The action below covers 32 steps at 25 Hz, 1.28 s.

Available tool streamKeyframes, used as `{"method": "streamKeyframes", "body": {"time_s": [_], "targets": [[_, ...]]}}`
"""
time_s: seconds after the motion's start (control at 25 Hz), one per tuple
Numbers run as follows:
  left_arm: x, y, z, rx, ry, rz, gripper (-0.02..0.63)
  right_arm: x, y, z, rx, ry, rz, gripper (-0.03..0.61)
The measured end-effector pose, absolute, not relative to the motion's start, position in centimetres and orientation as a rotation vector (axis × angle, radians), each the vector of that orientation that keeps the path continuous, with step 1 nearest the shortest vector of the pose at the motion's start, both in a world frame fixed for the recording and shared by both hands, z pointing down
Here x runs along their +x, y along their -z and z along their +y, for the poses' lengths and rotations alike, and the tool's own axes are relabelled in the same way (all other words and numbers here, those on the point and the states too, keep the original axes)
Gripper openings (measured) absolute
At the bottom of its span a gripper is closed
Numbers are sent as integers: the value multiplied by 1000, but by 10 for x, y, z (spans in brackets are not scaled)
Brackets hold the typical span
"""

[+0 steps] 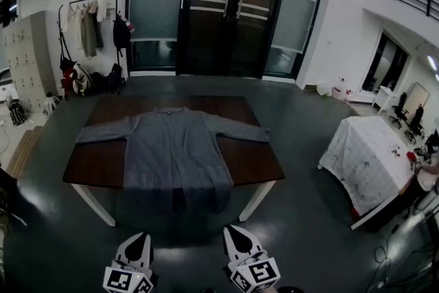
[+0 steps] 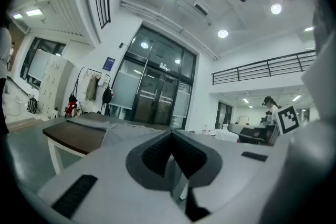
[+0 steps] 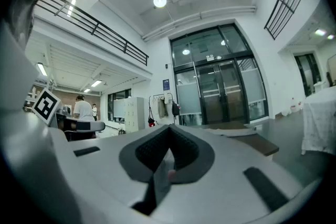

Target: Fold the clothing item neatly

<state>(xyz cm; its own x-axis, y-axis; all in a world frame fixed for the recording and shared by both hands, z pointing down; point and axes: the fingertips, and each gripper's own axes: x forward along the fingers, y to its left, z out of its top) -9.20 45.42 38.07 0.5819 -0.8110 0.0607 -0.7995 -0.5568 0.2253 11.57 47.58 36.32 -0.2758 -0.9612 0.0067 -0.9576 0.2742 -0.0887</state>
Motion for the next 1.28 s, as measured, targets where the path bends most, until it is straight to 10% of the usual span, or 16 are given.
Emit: {"method": "streamKeyframes", "body": {"time_s": [1.28], "targets": [[-3,-386,451,2642,-42,-1246,9,210,-386,488,-2005,223,2305,-12]]}}
